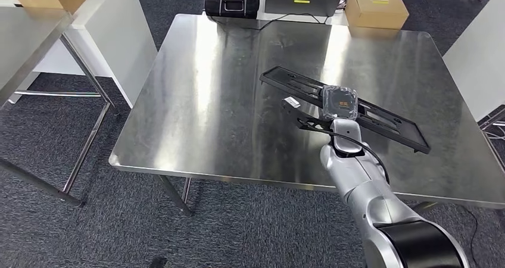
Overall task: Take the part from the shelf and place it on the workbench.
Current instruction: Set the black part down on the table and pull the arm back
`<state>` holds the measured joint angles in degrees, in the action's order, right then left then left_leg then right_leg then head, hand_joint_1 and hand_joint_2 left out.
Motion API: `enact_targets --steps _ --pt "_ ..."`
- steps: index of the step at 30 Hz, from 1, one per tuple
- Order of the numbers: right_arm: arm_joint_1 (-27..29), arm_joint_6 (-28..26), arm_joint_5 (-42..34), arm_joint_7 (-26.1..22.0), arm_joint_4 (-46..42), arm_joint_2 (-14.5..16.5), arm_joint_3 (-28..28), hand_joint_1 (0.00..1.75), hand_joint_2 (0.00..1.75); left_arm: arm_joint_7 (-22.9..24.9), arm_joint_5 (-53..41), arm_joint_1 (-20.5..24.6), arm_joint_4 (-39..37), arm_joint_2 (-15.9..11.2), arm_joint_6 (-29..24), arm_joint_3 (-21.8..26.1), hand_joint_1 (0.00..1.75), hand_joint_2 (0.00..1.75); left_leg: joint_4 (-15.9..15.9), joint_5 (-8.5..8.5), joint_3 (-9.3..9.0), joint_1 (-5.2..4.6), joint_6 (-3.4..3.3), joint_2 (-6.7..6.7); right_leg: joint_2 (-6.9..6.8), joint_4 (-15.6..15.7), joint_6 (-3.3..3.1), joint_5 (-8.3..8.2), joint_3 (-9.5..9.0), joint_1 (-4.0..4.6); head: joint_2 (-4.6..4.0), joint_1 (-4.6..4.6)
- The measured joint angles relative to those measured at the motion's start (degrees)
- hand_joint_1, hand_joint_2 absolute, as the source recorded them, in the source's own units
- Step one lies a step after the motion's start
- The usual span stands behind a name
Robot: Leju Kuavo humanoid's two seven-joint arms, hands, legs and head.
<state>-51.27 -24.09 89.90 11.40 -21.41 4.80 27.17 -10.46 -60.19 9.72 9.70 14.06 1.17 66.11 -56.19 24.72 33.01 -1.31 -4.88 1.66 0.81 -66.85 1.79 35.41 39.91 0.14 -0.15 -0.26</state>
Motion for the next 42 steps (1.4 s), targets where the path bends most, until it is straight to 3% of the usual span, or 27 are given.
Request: enact_targets --steps 2,3,4,5,7,9,17,33,36,37,40,42 --pt "0.2 0.0 0.0 0.0 0.1 -0.2 0.0 1.75 1.75 1.3 -0.2 -0.1 0.0 0.0 -0.9 0.0 0.0 1.75 -0.2 1.52 -1.38 -0.38 0.18 0.29 -0.05 7.7 0.98 -8.89 -0.16 0.2 0.0 -0.1" --pt "0.3 0.0 0.0 0.0 0.2 -0.3 0.0 1.75 1.75 1.8 -0.3 -0.2 0.0 0.1 -1.4 0.0 0.0 1.75 -0.3 2.26 -1.8 -0.5 0.38 0.42 -0.03 9.9 0.89 -12.67 -0.49 0.33 0.0 -0.14" --pt "0.4 0.0 0.0 0.0 0.2 -0.3 0.1 1.75 1.75 2.2 -0.3 -0.3 0.0 0.1 -1.6 0.0 0.0 1.75 -0.5 2.81 -2.16 -0.59 0.6 0.56 -0.09 11.0 0.34 -14.79 -0.78 0.4 0.0 -0.14" --pt "0.3 0.0 0.0 -0.1 0.2 -0.2 0.1 1.75 1.75 2.4 -0.3 -0.3 0.0 0.1 -1.8 0.0 0.0 1.75 -0.6 3.2 -2.44 -0.62 0.76 0.66 -0.14 11.1 -0.31 -15.46 -1.33 0.32 0.0 -0.1" --pt "-0.2 -0.1 0.0 0.0 0.1 -0.1 0.1 1.75 1.75 2.5 -0.1 -0.2 0.0 0.0 -1.9 0.0 0.0 1.75 -0.7 3.19 -2.67 -0.71 0.64 0.57 -0.22 11.1 -0.52 -15.82 -1.68 0.14 0.0 -0.04" --pt "-0.7 -0.1 0.0 0.0 0.0 0.0 0.1 1.75 1.75 2.6 0.0 -0.2 0.0 0.0 -1.9 0.0 0.0 1.75 -0.8 3.0 -2.64 -0.75 0.42 0.39 -0.02 11.1 -0.24 -16.03 -1.83 0.02 0.0 -0.05" --pt "-0.3 -0.1 0.0 0.0 0.0 0.2 0.1 1.75 1.75 2.9 0.6 -0.2 0.0 -0.1 -2.8 0.0 0.0 1.75 0.8 4.43 -3.46 -0.59 0.74 -0.22 0.33 11.3 -0.75 -15.19 -1.84 0.25 0.0 -0.01" --pt "-0.3 0.0 0.0 -0.1 0.0 0.7 0.1 1.75 1.75 2.9 1.0 -0.2 0.0 -0.1 -2.8 0.7 0.0 1.75 0.7 4.26 -4.21 -0.67 0.76 -0.25 0.31 11.4 -0.93 -15.34 -2.69 0.22 0.0 0.01" --pt "-0.3 0.0 0.0 0.0 0.0 0.9 0.1 0.44 0.44 2.3 1.3 -0.2 0.0 -0.1 -1.7 1.1 0.0 1.75 0.7 4.26 -4.24 -0.68 0.76 -0.25 0.31 11.4 -0.93 -15.34 -2.71 0.22 0.0 0.0" --pt "-0.4 0.1 0.0 0.0 0.0 1.0 0.1 0.0 0.0 2.2 1.4 -0.1 0.0 -0.1 -1.3 1.2 0.0 1.31 0.7 4.26 -4.24 -0.69 0.76 -0.26 0.31 11.4 -0.93 -15.34 -2.72 0.22 0.0 0.0" --pt "-0.4 0.1 0.1 0.0 -0.1 1.2 0.1 0.0 0.0 2.4 1.4 -0.1 0.0 -0.1 -1.6 1.3 0.0 0.0 0.7 4.26 -4.25 -0.71 0.76 -0.26 0.31 11.4 -0.93 -15.34 -2.73 0.22 0.0 -0.01" --pt "-0.5 0.1 0.1 0.0 -0.1 1.2 0.1 0.0 0.0 2.5 1.4 -0.1 0.0 -0.1 -1.9 1.4 0.0 0.0 0.7 4.26 -4.25 -0.72 0.76 -0.26 0.31 11.4 -0.93 -15.34 -2.75 0.22 0.0 -0.01"
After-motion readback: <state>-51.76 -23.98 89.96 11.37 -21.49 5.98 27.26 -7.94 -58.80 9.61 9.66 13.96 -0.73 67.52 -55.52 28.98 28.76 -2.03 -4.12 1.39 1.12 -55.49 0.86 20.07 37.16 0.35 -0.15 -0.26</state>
